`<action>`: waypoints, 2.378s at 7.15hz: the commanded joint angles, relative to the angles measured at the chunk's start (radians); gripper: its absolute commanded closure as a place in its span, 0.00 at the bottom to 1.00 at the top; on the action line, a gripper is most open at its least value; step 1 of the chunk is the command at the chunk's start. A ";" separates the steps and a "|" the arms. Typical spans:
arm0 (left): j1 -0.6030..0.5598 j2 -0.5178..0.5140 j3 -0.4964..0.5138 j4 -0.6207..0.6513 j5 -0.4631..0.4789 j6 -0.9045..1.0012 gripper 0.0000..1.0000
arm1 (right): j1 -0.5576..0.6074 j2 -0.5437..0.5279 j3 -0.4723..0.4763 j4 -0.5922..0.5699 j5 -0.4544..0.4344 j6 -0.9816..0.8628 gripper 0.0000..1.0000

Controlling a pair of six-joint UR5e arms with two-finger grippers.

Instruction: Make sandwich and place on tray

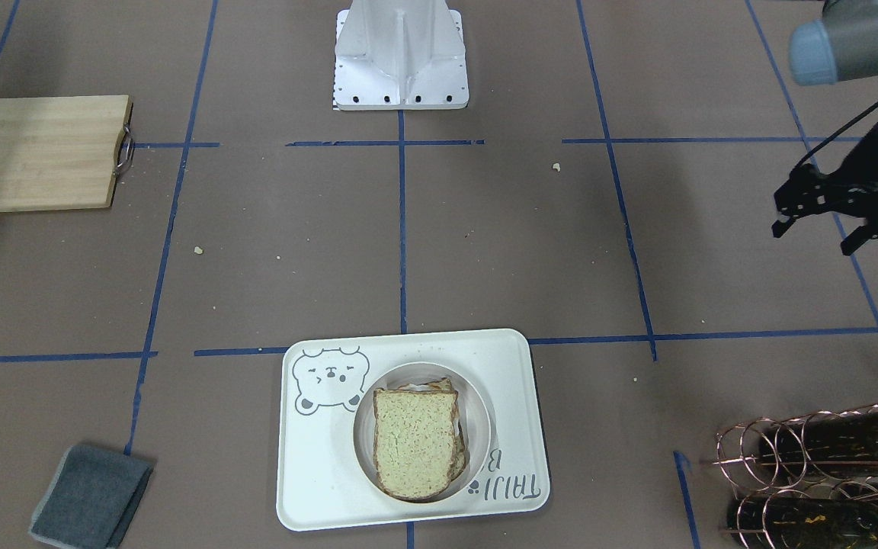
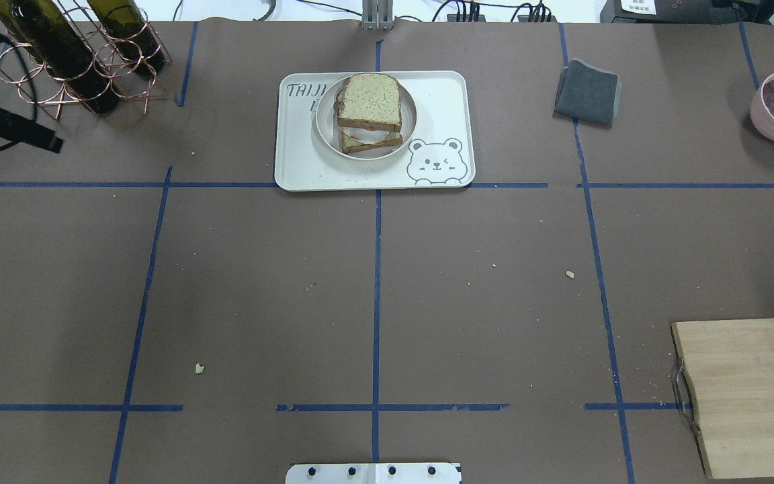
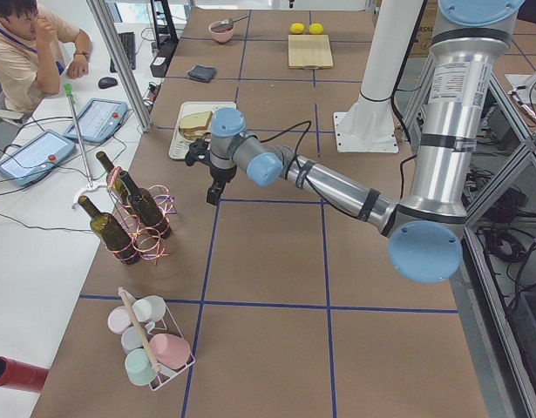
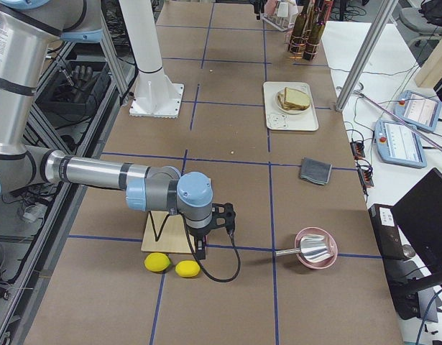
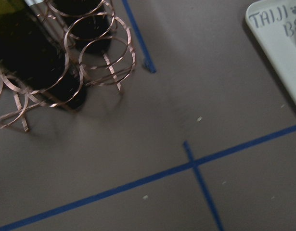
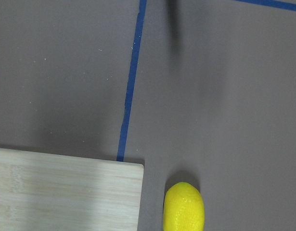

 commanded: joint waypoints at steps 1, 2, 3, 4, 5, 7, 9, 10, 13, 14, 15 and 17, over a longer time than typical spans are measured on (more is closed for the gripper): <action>-0.108 0.182 0.034 0.006 -0.130 0.129 0.00 | 0.000 0.019 0.008 -0.012 0.002 0.001 0.00; -0.136 0.243 0.041 0.007 -0.128 0.212 0.00 | 0.000 0.022 0.010 -0.012 0.002 0.001 0.00; -0.154 0.306 0.035 0.007 -0.128 0.254 0.00 | 0.000 0.020 0.008 -0.012 0.003 0.001 0.00; -0.177 0.343 0.022 0.007 -0.128 0.259 0.00 | 0.000 0.020 0.008 -0.012 0.003 0.001 0.00; -0.183 0.351 0.023 0.010 -0.128 0.259 0.00 | 0.000 0.020 0.007 -0.012 0.003 0.001 0.00; -0.186 0.344 0.000 0.141 -0.124 0.268 0.00 | 0.000 0.020 0.004 -0.007 0.003 0.001 0.00; -0.260 0.345 0.009 0.200 -0.058 0.535 0.00 | 0.000 0.019 0.002 -0.001 0.003 0.001 0.00; -0.316 0.342 0.008 0.250 -0.040 0.536 0.00 | 0.000 0.019 0.002 -0.001 0.003 0.001 0.00; -0.341 0.359 0.014 0.251 -0.036 0.538 0.00 | 0.000 0.013 0.002 0.000 0.003 0.004 0.00; -0.349 0.362 -0.004 0.249 -0.039 0.545 0.00 | 0.000 0.011 0.002 0.000 0.003 0.004 0.00; -0.348 0.353 0.024 0.249 -0.033 0.538 0.00 | 0.000 0.011 0.002 0.000 0.000 0.003 0.00; -0.349 0.356 0.023 0.249 -0.033 0.541 0.00 | 0.000 0.019 0.004 0.002 -0.003 0.003 0.00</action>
